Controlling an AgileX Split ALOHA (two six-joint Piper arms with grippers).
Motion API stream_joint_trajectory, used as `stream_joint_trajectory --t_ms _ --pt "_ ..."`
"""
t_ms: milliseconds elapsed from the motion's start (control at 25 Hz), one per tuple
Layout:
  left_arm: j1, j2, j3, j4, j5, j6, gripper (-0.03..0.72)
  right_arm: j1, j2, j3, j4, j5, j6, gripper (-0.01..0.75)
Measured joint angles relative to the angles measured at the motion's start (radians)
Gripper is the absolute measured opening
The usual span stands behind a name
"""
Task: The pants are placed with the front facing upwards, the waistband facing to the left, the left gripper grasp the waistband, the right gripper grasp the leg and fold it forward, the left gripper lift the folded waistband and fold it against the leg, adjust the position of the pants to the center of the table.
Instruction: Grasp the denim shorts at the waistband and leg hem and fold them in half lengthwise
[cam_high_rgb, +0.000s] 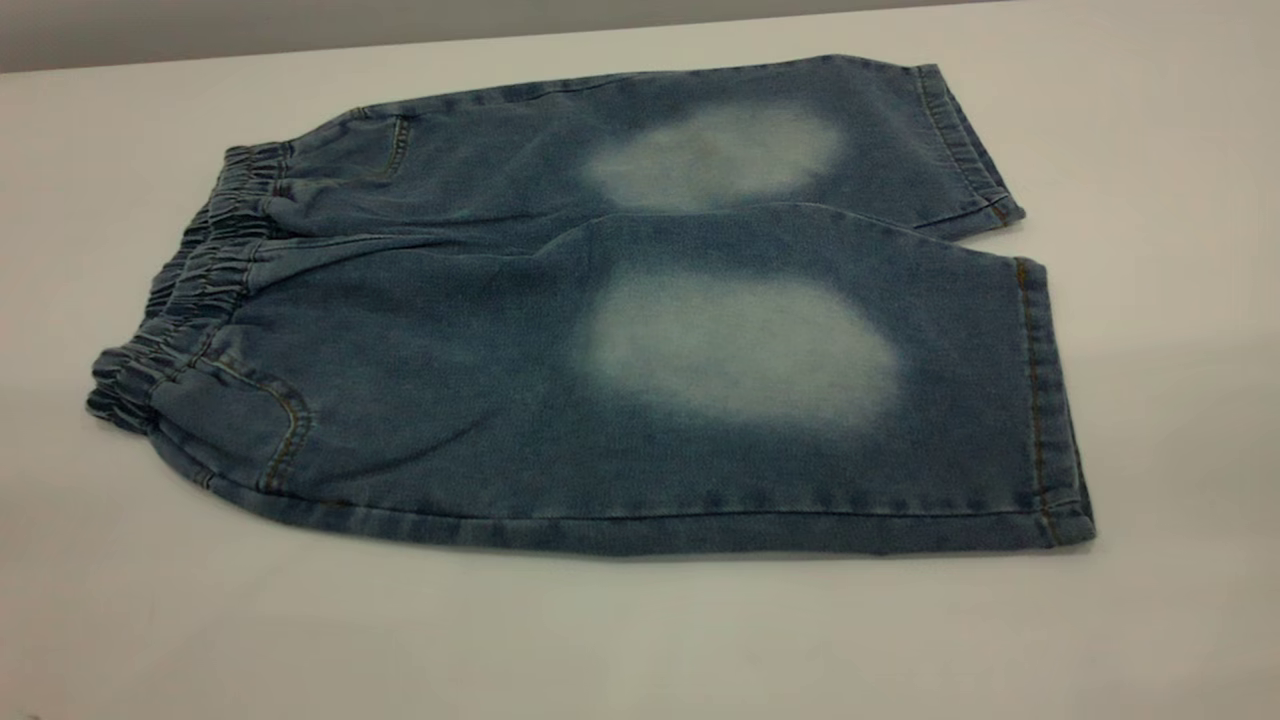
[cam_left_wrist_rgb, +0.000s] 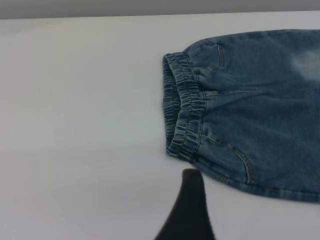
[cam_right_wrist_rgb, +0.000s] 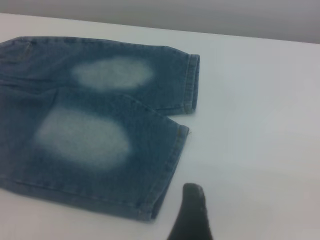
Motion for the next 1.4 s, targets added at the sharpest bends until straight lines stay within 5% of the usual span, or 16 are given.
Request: stream_joint_trajectory --t_ms 1400 --pt "0.000 0.000 0.000 0.018 0.000 0.000 0.580 0.000 0.000 0.000 0.000 0.000 0.001 0.510"
